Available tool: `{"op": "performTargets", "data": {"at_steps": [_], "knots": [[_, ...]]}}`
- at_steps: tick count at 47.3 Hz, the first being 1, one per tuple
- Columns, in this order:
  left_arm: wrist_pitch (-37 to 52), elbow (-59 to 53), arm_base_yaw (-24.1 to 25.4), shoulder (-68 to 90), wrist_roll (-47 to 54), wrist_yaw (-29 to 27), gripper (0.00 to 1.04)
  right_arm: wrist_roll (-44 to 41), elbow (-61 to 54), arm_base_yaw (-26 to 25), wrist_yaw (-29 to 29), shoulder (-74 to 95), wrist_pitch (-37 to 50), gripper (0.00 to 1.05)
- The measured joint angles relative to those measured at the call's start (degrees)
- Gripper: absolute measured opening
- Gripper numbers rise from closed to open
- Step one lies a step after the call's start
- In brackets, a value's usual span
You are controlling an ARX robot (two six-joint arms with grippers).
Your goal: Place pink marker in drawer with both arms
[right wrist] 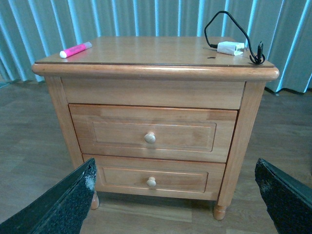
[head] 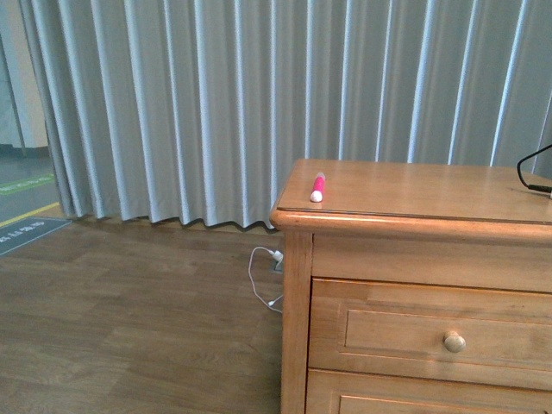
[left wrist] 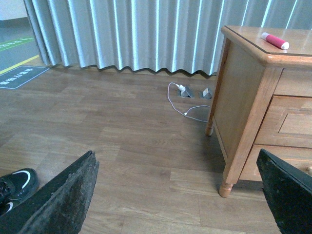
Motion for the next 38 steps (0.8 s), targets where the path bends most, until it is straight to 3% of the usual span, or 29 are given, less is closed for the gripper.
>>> {"op": "performTargets", "data": {"at_steps": [38], "knots": [[0.0, 0.0, 0.0, 0.0, 0.0, 0.0, 0.98, 0.0, 0.0, 0.0, 0.0, 0.0, 0.0, 0.96]]}}
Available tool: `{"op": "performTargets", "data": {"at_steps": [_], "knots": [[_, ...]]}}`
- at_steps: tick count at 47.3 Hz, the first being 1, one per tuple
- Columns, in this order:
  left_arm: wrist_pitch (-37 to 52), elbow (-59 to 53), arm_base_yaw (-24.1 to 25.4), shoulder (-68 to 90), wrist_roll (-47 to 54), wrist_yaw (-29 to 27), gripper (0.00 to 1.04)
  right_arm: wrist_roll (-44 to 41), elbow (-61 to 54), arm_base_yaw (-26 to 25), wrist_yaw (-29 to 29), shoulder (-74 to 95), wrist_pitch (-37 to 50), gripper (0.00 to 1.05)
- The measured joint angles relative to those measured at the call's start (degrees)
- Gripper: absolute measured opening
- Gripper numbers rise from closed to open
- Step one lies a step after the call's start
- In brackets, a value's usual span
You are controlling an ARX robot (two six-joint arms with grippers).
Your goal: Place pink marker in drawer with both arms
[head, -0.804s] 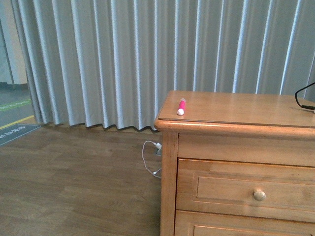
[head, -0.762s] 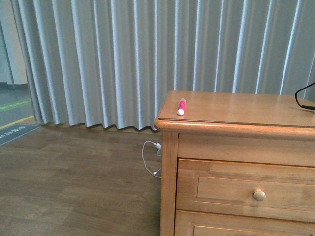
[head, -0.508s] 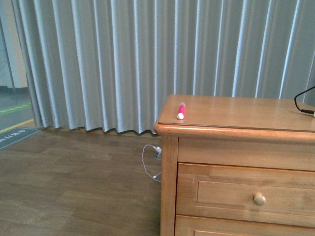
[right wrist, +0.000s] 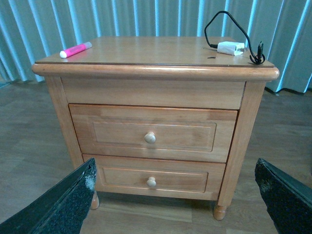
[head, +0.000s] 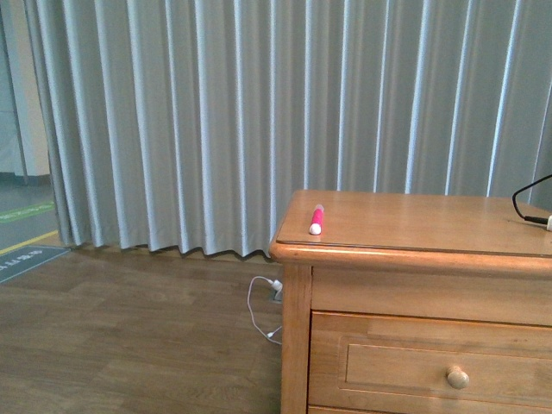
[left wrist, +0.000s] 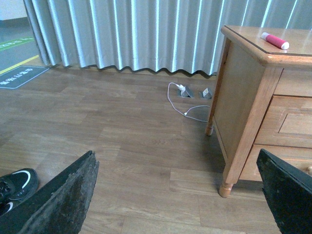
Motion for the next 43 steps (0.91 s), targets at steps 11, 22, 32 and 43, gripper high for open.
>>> {"op": "performTargets", "data": {"at_steps": [11, 22, 32, 43], "knots": [[0.0, 0.0, 0.0, 0.0, 0.0, 0.0, 0.98, 2.6, 6.6, 4.8, 7.6, 14.7, -12.3, 0.96], [0.0, 0.0, 0.0, 0.0, 0.0, 0.0, 0.98, 5.0, 13.3, 9.8, 5.9, 54.0, 18.6, 0.96], [0.0, 0.0, 0.0, 0.0, 0.0, 0.0, 0.98, 6.4, 23.7, 10.9, 8.5, 86.9, 39.3, 0.96], [0.0, 0.0, 0.0, 0.0, 0.0, 0.0, 0.98, 8.5, 34.5, 11.0, 9.9, 105.8, 44.9, 0.96]]}}
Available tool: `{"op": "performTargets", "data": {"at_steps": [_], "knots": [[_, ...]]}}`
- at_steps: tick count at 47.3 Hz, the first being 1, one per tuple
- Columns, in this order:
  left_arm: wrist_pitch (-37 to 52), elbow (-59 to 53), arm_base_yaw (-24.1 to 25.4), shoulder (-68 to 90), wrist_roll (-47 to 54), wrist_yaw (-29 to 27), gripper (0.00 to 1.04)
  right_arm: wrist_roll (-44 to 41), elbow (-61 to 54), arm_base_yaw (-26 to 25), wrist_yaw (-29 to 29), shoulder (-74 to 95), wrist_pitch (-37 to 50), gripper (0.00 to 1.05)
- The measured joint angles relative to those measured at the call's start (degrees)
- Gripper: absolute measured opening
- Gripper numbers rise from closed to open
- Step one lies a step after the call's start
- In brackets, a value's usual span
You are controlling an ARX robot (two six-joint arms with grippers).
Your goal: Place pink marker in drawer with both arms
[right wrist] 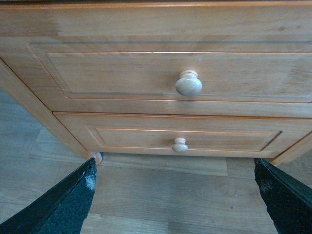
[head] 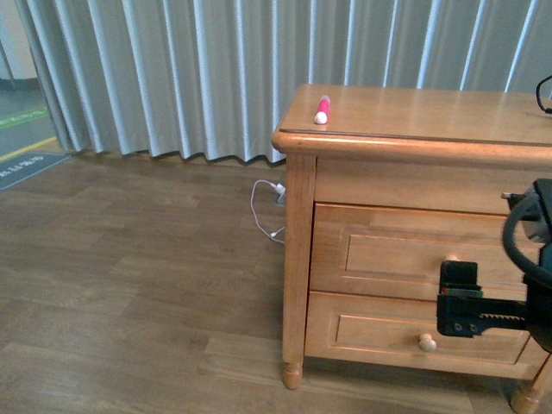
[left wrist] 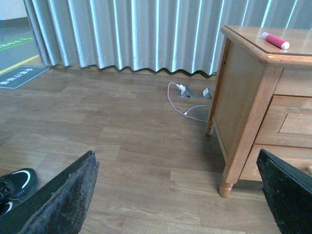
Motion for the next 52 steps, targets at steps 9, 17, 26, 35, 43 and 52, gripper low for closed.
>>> {"op": "performTargets", "data": {"at_steps": [9, 17, 26, 35, 43, 52], "knots": [[0.0, 0.0, 0.0, 0.0, 0.0, 0.0, 0.98, 0.7, 10.8, 0.1, 0.3, 11.5, 1.8, 0.96], [0.0, 0.0, 0.0, 0.0, 0.0, 0.0, 0.98, 0.5, 17.7, -1.0, 0.4, 17.1, 1.8, 0.96], [0.0, 0.0, 0.0, 0.0, 0.0, 0.0, 0.98, -0.9, 22.2, -3.0, -0.2, 21.4, 1.9, 0.96], [0.0, 0.0, 0.0, 0.0, 0.0, 0.0, 0.98, -1.5, 24.0, -4.3, -0.9, 23.3, 1.9, 0.96], [0.0, 0.0, 0.0, 0.0, 0.0, 0.0, 0.98, -2.2, 25.2, -4.7, -1.5, 23.9, 1.8, 0.96], [0.0, 0.0, 0.0, 0.0, 0.0, 0.0, 0.98, -2.5, 26.2, -4.7, -1.3, 24.9, 0.7, 0.96]]}}
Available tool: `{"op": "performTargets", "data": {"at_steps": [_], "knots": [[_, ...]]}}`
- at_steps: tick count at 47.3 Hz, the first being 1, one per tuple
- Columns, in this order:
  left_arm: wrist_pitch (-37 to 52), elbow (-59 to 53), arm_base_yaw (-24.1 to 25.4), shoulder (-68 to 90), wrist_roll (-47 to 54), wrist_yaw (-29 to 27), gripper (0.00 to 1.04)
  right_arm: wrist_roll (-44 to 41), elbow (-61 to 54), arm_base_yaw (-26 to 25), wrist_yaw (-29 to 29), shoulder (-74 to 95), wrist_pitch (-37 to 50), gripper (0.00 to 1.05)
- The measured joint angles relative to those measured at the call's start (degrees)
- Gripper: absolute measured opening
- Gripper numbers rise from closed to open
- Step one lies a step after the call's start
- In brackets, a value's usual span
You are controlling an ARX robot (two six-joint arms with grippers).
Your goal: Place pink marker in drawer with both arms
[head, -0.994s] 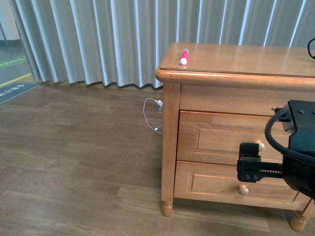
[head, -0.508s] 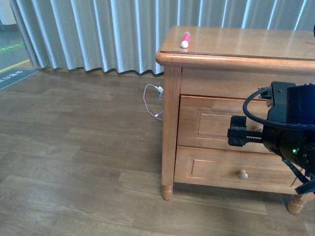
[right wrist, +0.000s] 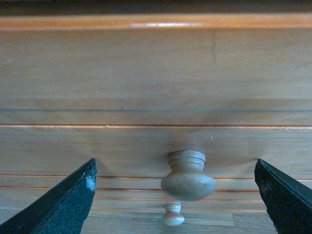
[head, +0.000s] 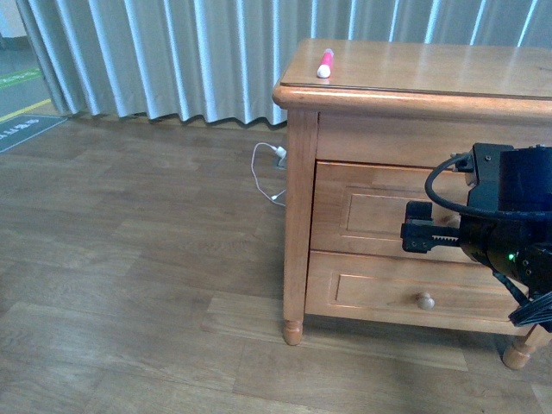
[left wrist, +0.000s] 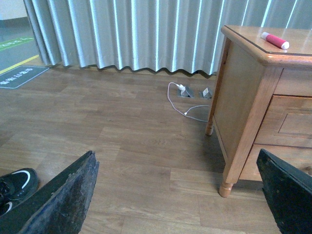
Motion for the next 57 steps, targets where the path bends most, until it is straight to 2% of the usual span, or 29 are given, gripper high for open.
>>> {"op": "performTargets", "data": {"at_steps": [5, 8, 14, 18, 28, 43, 50, 57], "knots": [[0.0, 0.0, 0.0, 0.0, 0.0, 0.0, 0.98, -0.3, 0.4, 0.0, 0.3, 0.7, -0.2, 0.94], [0.0, 0.0, 0.0, 0.0, 0.0, 0.0, 0.98, -0.2, 0.4, 0.0, 0.9, 0.8, -0.2, 0.82], [0.0, 0.0, 0.0, 0.0, 0.0, 0.0, 0.98, -0.2, 0.4, 0.0, 0.9, 0.8, -0.2, 0.66], [0.0, 0.0, 0.0, 0.0, 0.0, 0.0, 0.98, -0.2, 0.4, 0.1, 0.9, 0.8, -0.2, 0.52], [0.0, 0.0, 0.0, 0.0, 0.0, 0.0, 0.98, -0.4, 0.5, -0.1, 1.1, 0.8, -0.3, 0.25], [0.0, 0.0, 0.0, 0.0, 0.0, 0.0, 0.98, -0.2, -5.1, -0.6, -0.6, -2.6, 0.9, 0.24], [0.0, 0.0, 0.0, 0.0, 0.0, 0.0, 0.98, 0.5, -13.1, -0.4, -1.3, -6.8, 3.6, 0.24], [0.0, 0.0, 0.0, 0.0, 0.0, 0.0, 0.98, 1.8, -26.1, -0.4, -4.1, -13.7, 8.4, 0.24]]}}
